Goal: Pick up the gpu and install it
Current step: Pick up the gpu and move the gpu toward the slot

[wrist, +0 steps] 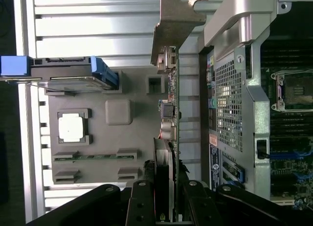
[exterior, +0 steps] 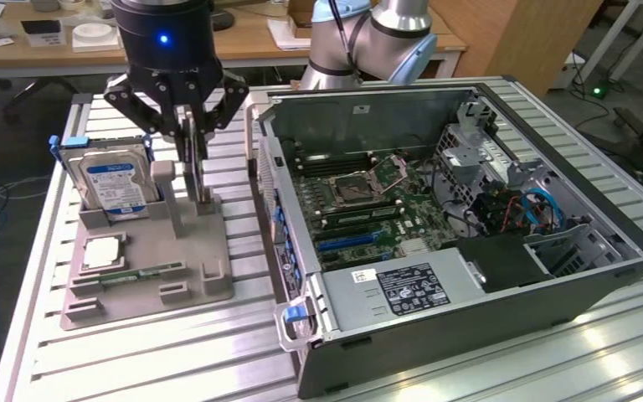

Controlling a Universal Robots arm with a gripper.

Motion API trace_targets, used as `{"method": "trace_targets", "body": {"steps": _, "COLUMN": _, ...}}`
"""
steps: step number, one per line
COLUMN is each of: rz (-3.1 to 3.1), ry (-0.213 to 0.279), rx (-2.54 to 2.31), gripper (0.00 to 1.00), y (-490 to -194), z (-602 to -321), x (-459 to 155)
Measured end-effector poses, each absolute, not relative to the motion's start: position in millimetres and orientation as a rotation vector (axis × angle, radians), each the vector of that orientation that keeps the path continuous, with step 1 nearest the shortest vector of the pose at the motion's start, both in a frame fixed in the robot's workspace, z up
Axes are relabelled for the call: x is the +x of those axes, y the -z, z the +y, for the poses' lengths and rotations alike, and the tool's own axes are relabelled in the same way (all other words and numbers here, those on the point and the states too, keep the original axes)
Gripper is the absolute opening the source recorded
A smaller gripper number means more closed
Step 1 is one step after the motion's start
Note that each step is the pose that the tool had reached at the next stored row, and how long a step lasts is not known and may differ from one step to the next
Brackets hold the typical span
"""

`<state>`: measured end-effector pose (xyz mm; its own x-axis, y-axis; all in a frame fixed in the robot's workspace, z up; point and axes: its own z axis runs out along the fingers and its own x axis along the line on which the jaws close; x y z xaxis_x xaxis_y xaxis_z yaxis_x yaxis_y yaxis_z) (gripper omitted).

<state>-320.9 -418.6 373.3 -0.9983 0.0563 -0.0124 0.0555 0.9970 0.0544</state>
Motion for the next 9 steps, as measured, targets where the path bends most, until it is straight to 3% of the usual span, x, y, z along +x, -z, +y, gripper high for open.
{"method": "trace_targets", "body": {"steps": 9, "rz": 3.125, "ry": -0.084, "rx": 0.088, "gripper": 0.27, "y": -377.8, "z": -418.6, "x": -320.9}}
